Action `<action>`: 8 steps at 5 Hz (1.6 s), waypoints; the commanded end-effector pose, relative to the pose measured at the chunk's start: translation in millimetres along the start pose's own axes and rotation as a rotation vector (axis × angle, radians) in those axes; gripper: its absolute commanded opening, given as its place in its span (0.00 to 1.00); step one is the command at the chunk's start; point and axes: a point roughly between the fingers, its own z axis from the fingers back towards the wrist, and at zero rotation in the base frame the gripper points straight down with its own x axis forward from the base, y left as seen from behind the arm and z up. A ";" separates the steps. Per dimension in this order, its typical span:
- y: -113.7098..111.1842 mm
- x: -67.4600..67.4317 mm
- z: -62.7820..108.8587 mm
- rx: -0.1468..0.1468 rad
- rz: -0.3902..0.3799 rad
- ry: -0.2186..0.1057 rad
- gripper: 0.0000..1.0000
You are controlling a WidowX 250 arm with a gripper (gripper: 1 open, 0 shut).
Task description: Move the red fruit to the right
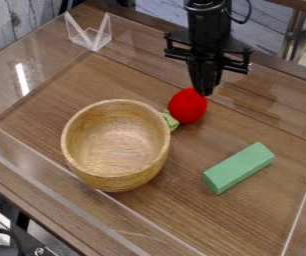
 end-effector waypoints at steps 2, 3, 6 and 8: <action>-20.0 4.6 -11.8 0.000 -0.039 -0.019 0.00; -27.7 2.0 -30.5 0.004 -0.055 -0.006 0.00; -35.4 -1.4 -57.8 0.004 -0.101 0.030 0.00; -35.1 0.1 -62.2 0.002 -0.116 0.044 1.00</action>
